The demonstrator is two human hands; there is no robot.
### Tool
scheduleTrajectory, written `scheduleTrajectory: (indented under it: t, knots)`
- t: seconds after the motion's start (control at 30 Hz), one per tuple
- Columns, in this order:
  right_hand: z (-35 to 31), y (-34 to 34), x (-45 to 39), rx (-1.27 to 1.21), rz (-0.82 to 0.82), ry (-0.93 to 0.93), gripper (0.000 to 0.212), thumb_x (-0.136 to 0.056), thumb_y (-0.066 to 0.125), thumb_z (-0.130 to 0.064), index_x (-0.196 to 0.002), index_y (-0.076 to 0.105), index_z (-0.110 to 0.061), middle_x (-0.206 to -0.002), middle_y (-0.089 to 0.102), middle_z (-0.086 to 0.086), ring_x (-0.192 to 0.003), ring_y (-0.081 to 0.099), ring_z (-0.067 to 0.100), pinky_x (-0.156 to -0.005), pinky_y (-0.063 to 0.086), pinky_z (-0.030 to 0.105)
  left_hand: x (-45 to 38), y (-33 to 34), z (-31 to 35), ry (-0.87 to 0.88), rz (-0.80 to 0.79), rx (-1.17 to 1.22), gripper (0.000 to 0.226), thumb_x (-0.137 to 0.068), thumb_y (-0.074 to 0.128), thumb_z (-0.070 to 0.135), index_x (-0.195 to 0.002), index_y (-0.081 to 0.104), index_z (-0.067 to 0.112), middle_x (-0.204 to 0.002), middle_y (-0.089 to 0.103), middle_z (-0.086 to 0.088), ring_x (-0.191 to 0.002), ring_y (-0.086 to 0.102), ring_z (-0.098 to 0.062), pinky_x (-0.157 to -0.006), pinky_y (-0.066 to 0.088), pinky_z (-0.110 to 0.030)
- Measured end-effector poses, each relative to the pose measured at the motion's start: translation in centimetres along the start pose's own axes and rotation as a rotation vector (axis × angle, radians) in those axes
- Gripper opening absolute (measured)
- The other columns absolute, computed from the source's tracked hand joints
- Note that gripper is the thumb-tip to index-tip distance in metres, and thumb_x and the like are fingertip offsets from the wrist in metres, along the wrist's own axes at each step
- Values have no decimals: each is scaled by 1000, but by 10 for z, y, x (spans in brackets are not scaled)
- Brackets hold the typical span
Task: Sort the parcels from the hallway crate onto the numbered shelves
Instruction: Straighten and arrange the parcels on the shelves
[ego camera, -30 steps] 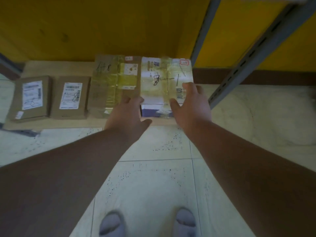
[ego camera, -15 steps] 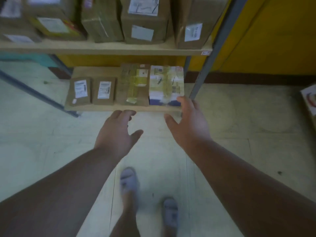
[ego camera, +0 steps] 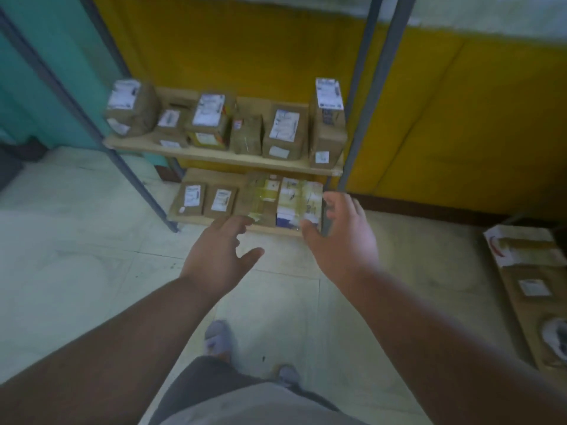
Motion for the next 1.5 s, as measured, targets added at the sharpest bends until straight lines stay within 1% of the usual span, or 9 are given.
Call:
scheduleTrajectory:
  t: [0.13,0.27,0.4,0.5,0.7,1.03,1.2,1.37,1.5]
  knots:
    - [-64,-31,-12,-5,41,-94,58,-89,65,-47,-139,45,-28,-135,48,-11,-123,50,8,-90,47,26,-18,-67,13,32,89,35,50,-83,78,34,-128,60,24,-104,56,7,-91,59,-16,-78,48,-31]
    - [-130,-57,-31,-15,97,-168,60,-89,64,-49,-141,43,-28,-136,47,-13,-120,49,6,-86,42,21,-40,-133,18,68,180,52,48,-84,77,35,-128,60,26,-112,60,6,-91,56,-10,-82,49,-31]
    - [-207,-71,-53,-90,156,-239,56,-91,63,-49,-140,42,-30,-132,46,-16,-110,46,0,-85,42,23,-61,-209,14,120,278,42,49,-83,78,36,-128,60,27,-103,55,12,-90,55,-10,-78,46,-31]
    - [-269,-83,-73,-147,223,-309,56,-92,62,-48,-140,43,-29,-133,46,-15,-119,49,4,-88,42,23,-85,-267,13,189,342,12,53,-82,78,37,-130,60,27,-109,56,10,-97,56,-13,-81,45,-30]
    - [-349,-127,-108,-175,367,-388,52,-91,64,-47,-137,45,-31,-130,49,-16,-109,49,1,-83,39,21,-137,-349,37,316,395,4,53,-85,74,42,-133,55,29,-106,50,13,-80,47,4,-73,41,-25]
    - [-334,-240,-194,38,538,-351,50,-87,69,-48,-131,50,-33,-123,52,-14,-107,51,5,-83,40,26,-235,-364,112,466,335,18,46,-90,67,46,-133,52,39,-110,50,22,-91,50,4,-76,48,-26]
    - [-307,-271,-263,219,499,-335,53,-84,70,-54,-129,50,-35,-120,47,-15,-102,50,6,-67,32,15,-294,-369,177,528,413,28,49,-86,72,46,-131,55,37,-107,53,22,-88,52,1,-69,43,-24]
    - [-295,-275,-324,230,420,-368,58,-83,72,-51,-133,50,-32,-128,49,-11,-103,45,6,-82,34,23,-336,-374,203,524,495,5,49,-83,74,45,-128,56,37,-105,50,21,-85,52,2,-77,51,-30]
    - [-290,-275,-352,211,369,-368,53,-84,74,-46,-131,53,-32,-127,48,-10,-100,48,7,-70,34,14,-362,-385,220,520,502,-49,56,-81,75,48,-132,51,39,-117,49,17,-86,58,-2,-85,55,-37]
Point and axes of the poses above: each hand's wrist, its own x-axis away from the middle knuckle, its own y-axis out of the palm, z = x × y, the point moved 9 cm from there along -x, towards the middle knuckle
